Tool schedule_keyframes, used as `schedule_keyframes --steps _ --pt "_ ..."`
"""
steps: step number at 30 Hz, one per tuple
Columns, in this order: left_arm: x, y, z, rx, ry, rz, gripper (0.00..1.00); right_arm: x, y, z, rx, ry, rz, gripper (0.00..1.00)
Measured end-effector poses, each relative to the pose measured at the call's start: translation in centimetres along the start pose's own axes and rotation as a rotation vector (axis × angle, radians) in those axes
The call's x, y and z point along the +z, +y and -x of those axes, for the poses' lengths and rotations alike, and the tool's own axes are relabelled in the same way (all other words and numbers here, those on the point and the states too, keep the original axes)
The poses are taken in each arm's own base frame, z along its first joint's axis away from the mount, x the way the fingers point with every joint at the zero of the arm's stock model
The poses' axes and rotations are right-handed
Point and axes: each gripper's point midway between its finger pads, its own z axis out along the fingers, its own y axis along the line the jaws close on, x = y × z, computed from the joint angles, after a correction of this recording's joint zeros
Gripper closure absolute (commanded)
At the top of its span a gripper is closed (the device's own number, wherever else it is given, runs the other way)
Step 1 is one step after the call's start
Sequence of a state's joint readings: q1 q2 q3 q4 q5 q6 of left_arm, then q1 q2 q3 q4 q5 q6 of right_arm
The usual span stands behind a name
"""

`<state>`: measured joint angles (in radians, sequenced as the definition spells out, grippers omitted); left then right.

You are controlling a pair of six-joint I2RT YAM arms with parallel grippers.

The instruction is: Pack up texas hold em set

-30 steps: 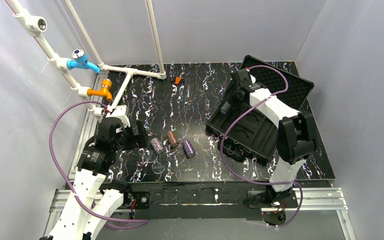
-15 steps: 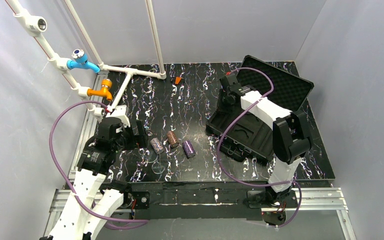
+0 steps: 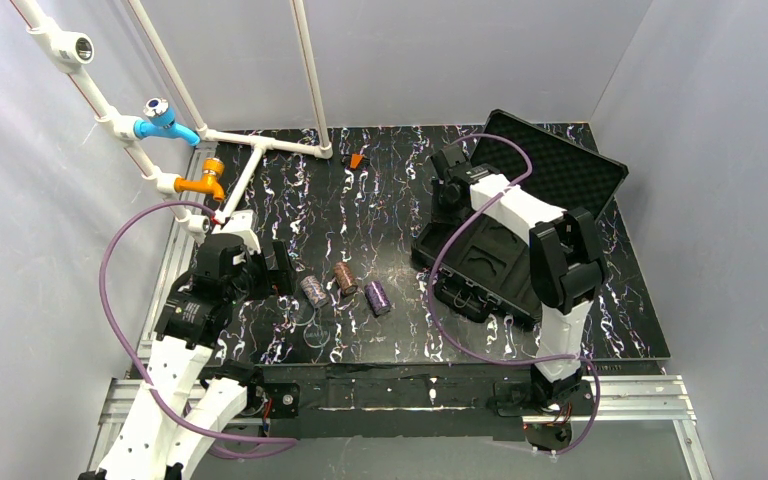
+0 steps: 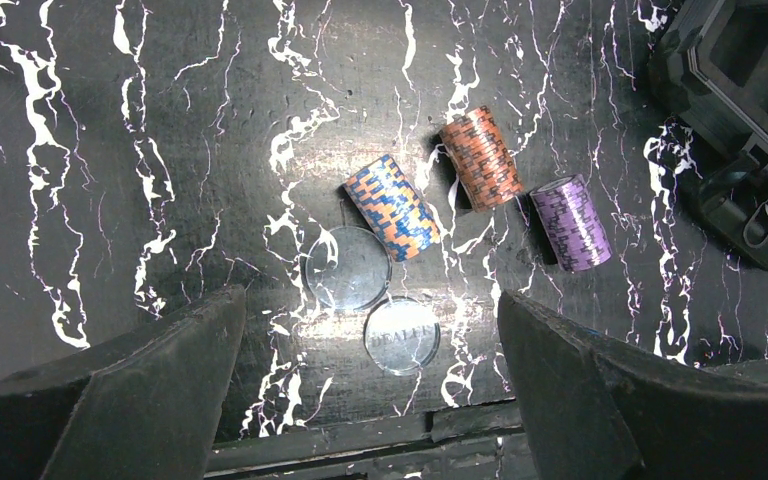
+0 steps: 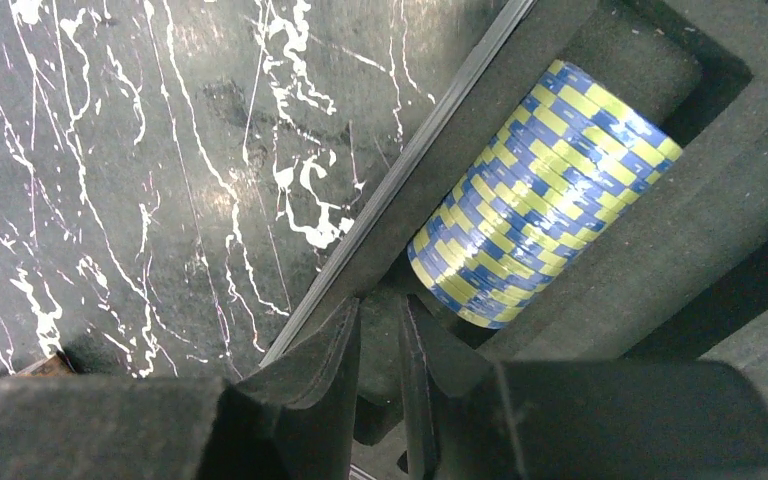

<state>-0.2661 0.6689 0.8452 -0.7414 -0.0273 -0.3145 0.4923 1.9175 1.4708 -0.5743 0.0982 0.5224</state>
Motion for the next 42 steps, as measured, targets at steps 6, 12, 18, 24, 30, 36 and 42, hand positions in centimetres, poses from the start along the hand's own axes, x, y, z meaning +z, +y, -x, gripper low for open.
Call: schedule_keyframes --steps 6,12,18,24,30,36,42 --pt "0.2 0.1 -0.1 0.0 0.008 0.009 0.03 0.5 0.0 1.4 -0.023 -0.025 -0.021 0.72" --pt "0.3 0.2 -0.1 0.001 0.014 0.015 0.03 0.8 -0.3 2.3 -0.027 -0.038 -0.029 0.72" --pt "0.3 0.3 -0.1 0.001 0.012 0.017 0.03 1.0 -0.7 3.1 -0.034 -0.054 -0.045 0.71" --pt "0.2 0.3 0.0 0.0 0.003 0.017 0.03 1.2 -1.2 3.5 -0.037 -0.065 -0.067 0.67" --pt "-0.1 0.3 0.1 0.0 -0.009 0.014 0.03 1.5 -1.9 4.4 -0.065 -0.091 -0.102 0.64" --pt "-0.2 0.3 0.2 0.0 -0.016 0.014 0.03 2.4 -3.4 4.9 -0.09 -0.094 -0.156 0.58" --pt "-0.3 0.3 0.2 -0.001 -0.022 0.013 0.03 2.5 -3.7 5.4 -0.116 -0.108 -0.173 0.55"
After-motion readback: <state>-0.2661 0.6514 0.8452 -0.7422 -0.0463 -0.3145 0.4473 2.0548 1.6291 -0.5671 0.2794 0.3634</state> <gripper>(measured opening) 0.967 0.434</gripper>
